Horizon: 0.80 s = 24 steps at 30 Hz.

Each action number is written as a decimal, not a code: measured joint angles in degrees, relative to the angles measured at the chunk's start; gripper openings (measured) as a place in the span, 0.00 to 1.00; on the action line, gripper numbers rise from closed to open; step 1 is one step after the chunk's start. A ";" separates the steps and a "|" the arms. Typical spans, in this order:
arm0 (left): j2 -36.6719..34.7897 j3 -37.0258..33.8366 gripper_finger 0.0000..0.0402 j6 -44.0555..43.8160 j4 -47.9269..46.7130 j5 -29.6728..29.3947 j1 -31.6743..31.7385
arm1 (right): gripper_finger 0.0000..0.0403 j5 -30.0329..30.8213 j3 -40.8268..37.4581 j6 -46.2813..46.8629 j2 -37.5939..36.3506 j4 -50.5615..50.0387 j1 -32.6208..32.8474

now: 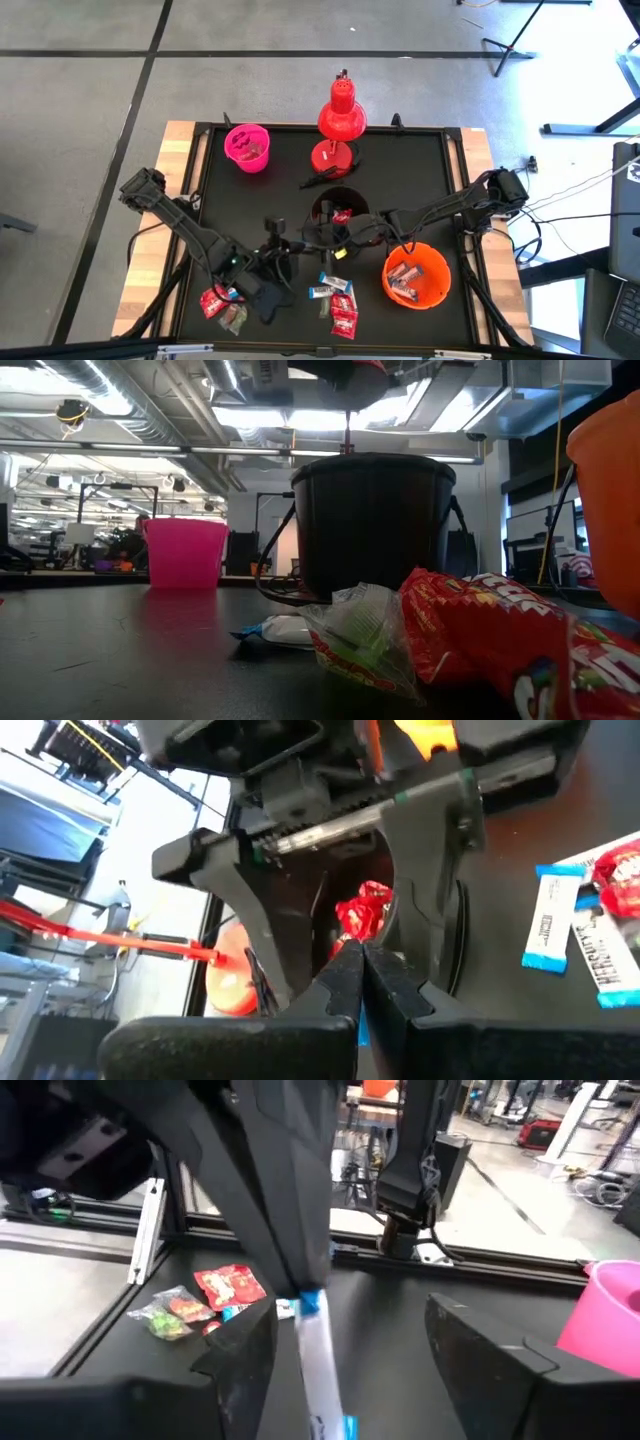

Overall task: Organize candy in baskets
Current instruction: Put the white chocolate into the orange bucket

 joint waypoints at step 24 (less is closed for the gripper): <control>-1.79 0.00 0.00 3.02 2.22 -1.35 0.38 | 0.05 -1.96 0.00 -1.23 0.00 -2.31 0.00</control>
